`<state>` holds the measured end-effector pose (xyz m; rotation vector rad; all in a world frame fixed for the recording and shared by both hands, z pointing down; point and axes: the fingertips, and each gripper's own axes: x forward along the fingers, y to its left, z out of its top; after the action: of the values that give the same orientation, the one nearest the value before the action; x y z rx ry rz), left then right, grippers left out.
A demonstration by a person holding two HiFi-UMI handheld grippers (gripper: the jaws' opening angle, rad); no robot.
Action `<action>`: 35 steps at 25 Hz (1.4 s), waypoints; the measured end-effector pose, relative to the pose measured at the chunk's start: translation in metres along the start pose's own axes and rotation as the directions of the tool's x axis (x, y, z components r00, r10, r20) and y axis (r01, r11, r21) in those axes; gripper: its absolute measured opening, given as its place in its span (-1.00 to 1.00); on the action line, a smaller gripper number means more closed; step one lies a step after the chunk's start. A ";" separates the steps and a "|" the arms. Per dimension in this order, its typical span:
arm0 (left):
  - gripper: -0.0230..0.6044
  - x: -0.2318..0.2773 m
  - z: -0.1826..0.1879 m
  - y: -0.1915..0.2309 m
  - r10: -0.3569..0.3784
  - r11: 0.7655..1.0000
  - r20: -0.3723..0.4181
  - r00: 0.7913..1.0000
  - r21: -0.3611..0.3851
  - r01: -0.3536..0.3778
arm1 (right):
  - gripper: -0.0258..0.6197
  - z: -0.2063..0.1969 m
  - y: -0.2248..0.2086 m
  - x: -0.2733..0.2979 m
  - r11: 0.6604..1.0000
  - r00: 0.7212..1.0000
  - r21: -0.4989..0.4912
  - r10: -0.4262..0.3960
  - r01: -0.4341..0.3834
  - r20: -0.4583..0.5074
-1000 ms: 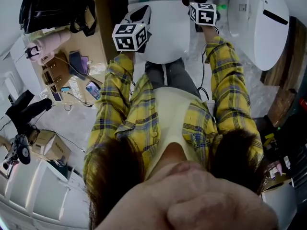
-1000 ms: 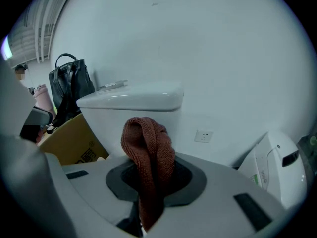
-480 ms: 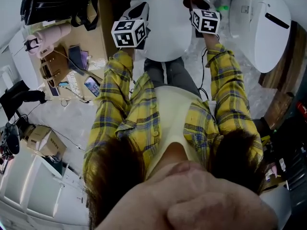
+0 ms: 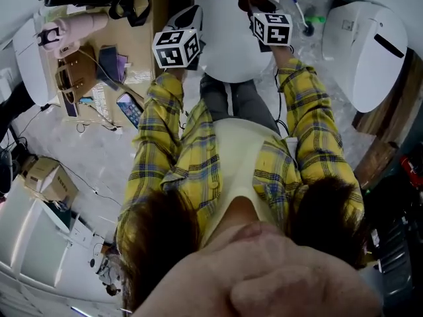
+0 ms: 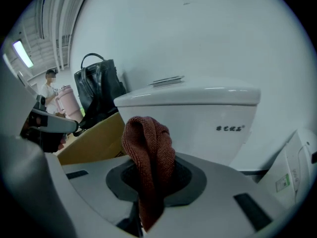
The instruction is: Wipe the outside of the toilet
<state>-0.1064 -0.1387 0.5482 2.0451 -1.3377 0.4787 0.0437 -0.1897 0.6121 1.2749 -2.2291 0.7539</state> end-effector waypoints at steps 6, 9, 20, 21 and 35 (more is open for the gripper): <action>-0.90 -0.017 -0.010 0.025 0.059 0.997 0.013 0.998 -0.049 -0.058 | -0.66 0.008 0.033 0.026 0.997 0.998 -0.033 0.063 -0.063 -0.010; -0.90 -0.023 -0.014 0.033 0.080 0.994 0.014 0.997 -0.070 -0.079 | -0.66 0.010 0.047 0.039 0.994 0.996 -0.058 0.089 -0.090 -0.021; -0.90 -0.033 -0.029 0.055 0.127 0.986 0.006 0.992 -0.110 -0.126 | -0.66 0.004 0.083 0.087 0.985 0.988 -0.104 0.129 -0.138 -0.088; -0.90 -0.033 -0.030 0.056 0.129 0.986 0.005 0.992 -0.112 -0.128 | -0.66 0.003 0.084 0.091 0.984 0.987 -0.114 0.128 -0.139 -0.095; -0.90 -0.015 -0.037 0.049 0.102 0.991 -0.024 0.994 -0.089 -0.104 | -0.66 -0.011 0.047 0.110 0.980 0.988 -0.178 0.066 -0.091 -0.141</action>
<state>-0.1556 -0.1175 0.5813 1.9012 -1.4328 0.4735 -0.0472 -0.2315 0.6780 1.0228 -2.1935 0.6260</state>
